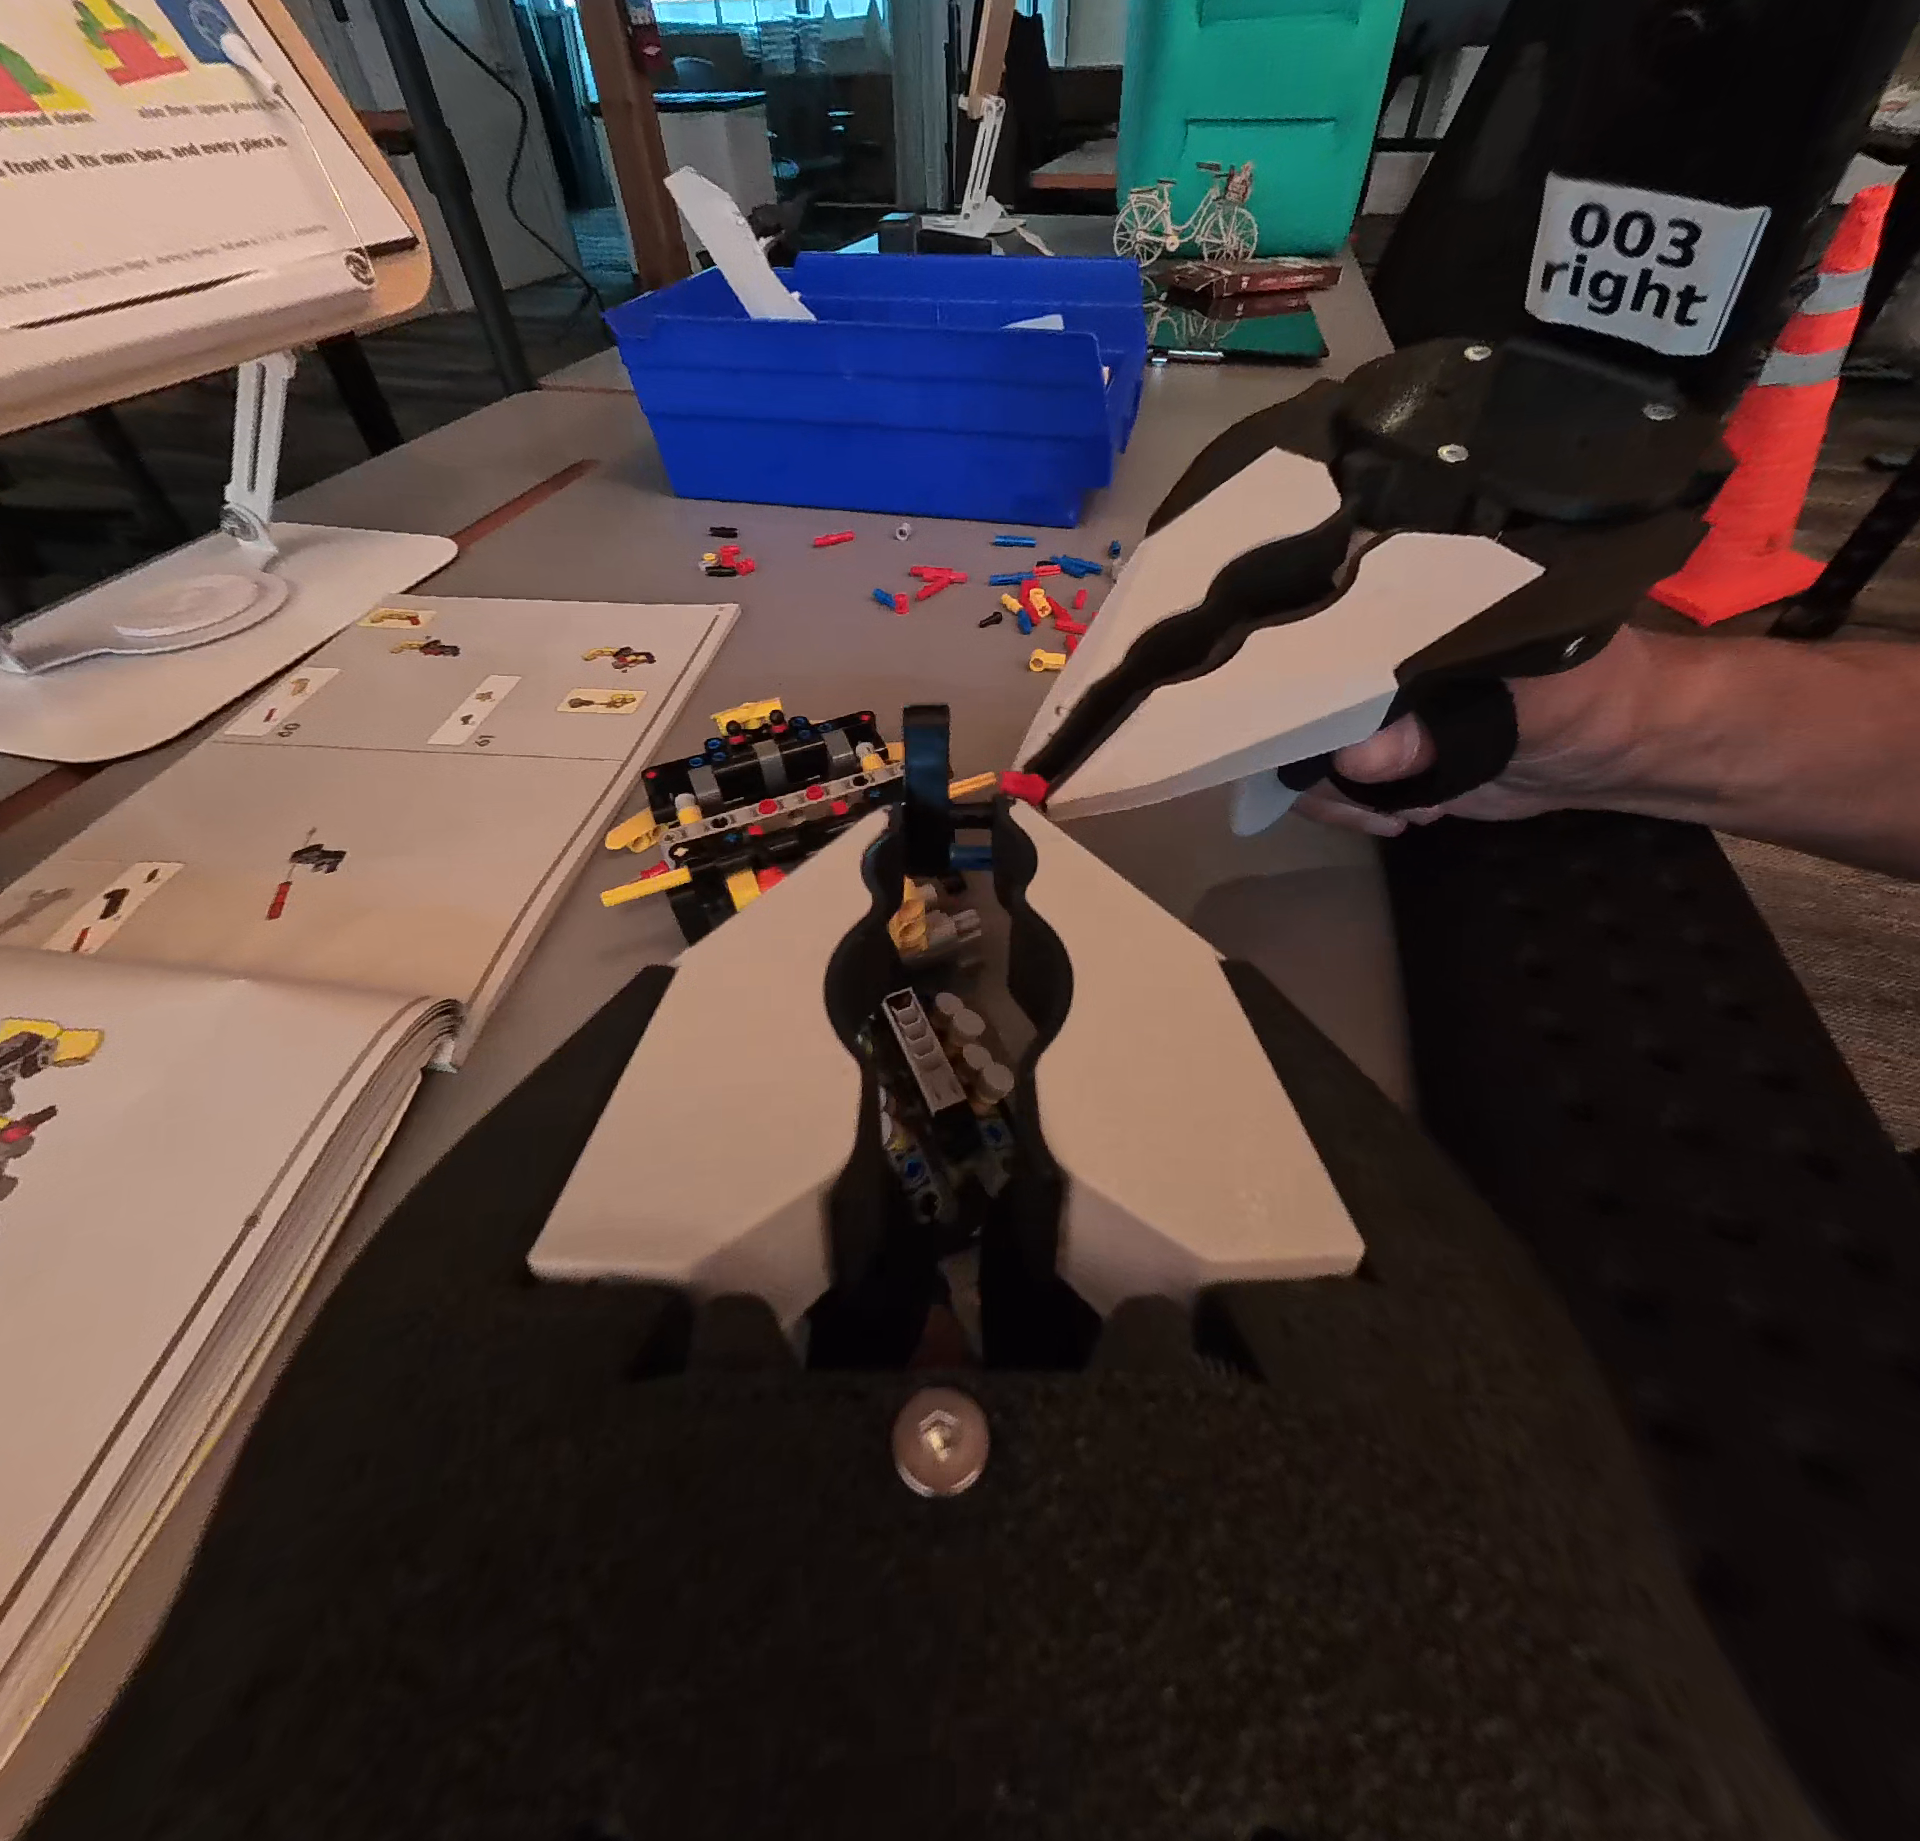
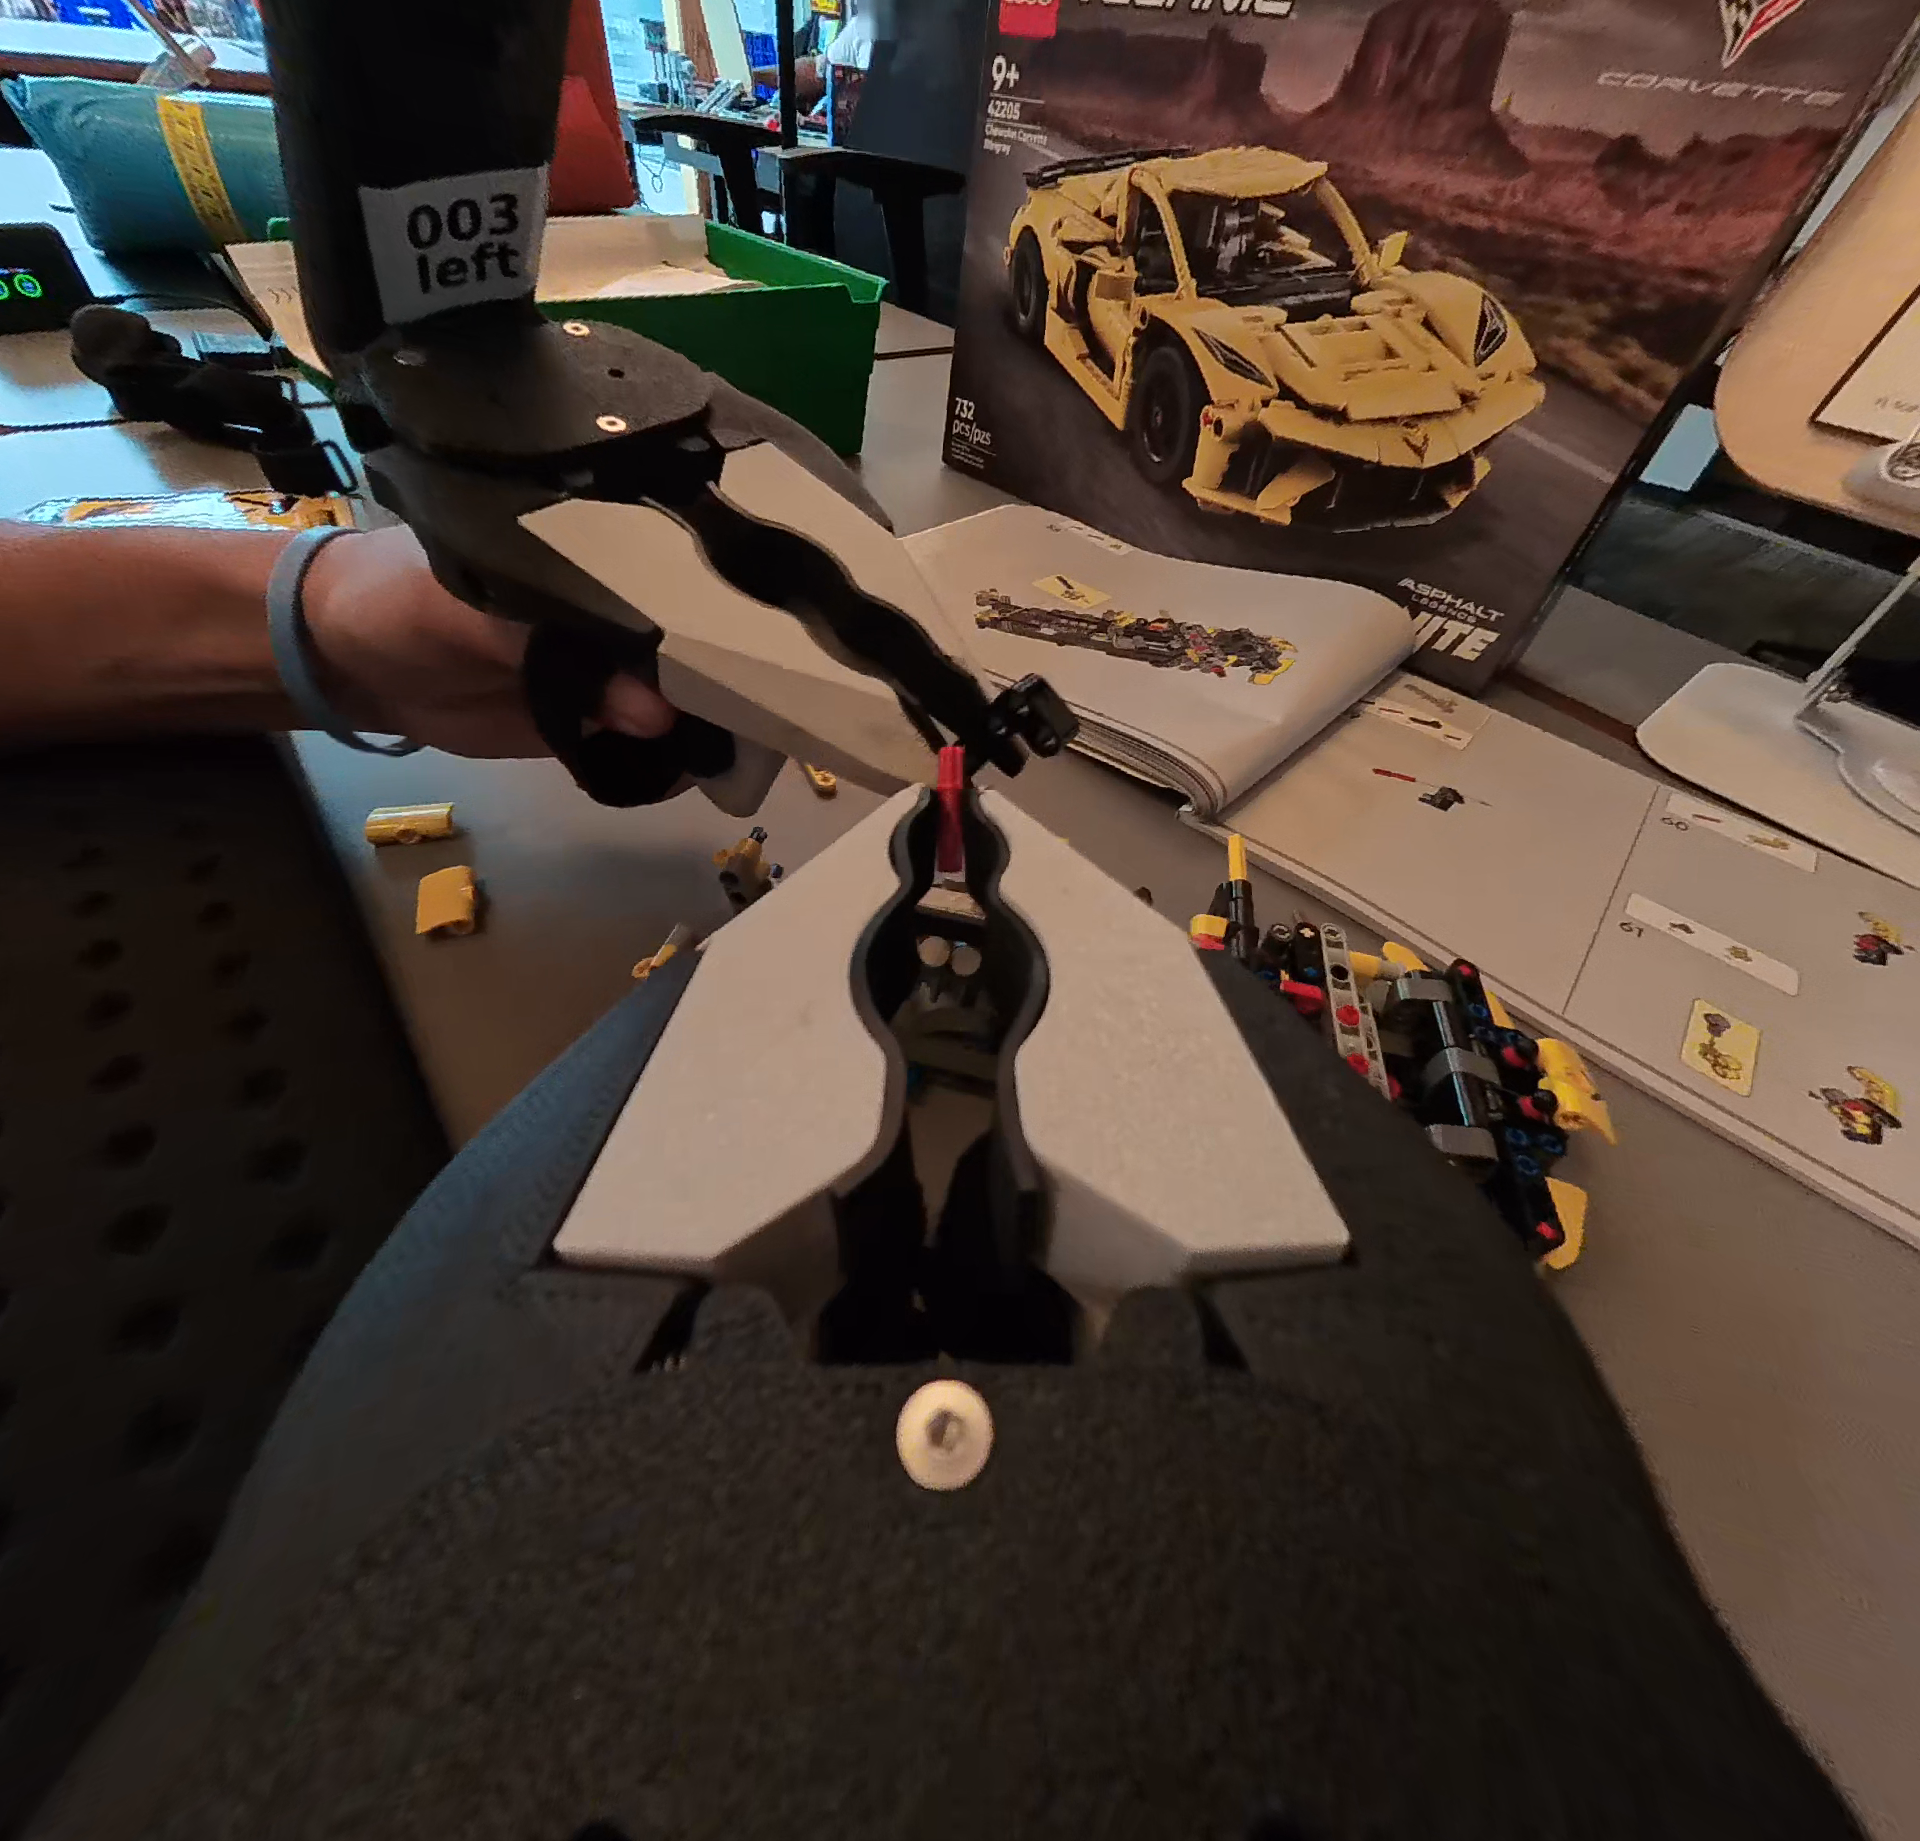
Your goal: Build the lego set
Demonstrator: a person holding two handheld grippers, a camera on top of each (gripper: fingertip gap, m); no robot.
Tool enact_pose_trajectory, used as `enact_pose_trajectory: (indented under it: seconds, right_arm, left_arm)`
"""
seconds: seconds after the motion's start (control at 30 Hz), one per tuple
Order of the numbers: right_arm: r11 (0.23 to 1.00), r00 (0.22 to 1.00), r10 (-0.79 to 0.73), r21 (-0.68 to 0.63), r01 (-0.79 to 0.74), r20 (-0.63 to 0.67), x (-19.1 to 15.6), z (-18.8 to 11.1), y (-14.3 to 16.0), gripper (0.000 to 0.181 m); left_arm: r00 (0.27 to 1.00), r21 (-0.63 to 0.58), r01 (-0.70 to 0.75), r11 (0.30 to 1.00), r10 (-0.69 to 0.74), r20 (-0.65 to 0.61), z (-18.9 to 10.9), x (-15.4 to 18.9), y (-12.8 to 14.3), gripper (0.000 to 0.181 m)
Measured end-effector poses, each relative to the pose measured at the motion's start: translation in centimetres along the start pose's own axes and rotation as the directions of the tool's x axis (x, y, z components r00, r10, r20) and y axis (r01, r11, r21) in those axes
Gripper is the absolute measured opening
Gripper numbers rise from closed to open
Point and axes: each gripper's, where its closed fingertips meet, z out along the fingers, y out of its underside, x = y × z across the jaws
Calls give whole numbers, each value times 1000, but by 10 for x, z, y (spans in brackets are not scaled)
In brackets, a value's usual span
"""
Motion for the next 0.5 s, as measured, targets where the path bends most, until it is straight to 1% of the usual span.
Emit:
enact_pose_trajectory:
  seconds: [0.13, 0.37, 0.5]
  right_arm:
    - [1000, 1000, 6, -20, -6, 4, 0, 2, 3, 4]
    - [999, 1000, 3, -45, -3, 2, 0, 4, 8, 4]
    - [998, 1000, -17, -65, 17, -1, -2, 5, 11, 0]
  left_arm:
    - [1000, 7, 17, 1000, -17, 21, -2, -6, -1, 17]
    - [999, 18, 40, 999, -39, -18, -2, -2, -2, 17]
    - [999, 19, 32, 999, -31, -27, -1, 2, -3, 17]
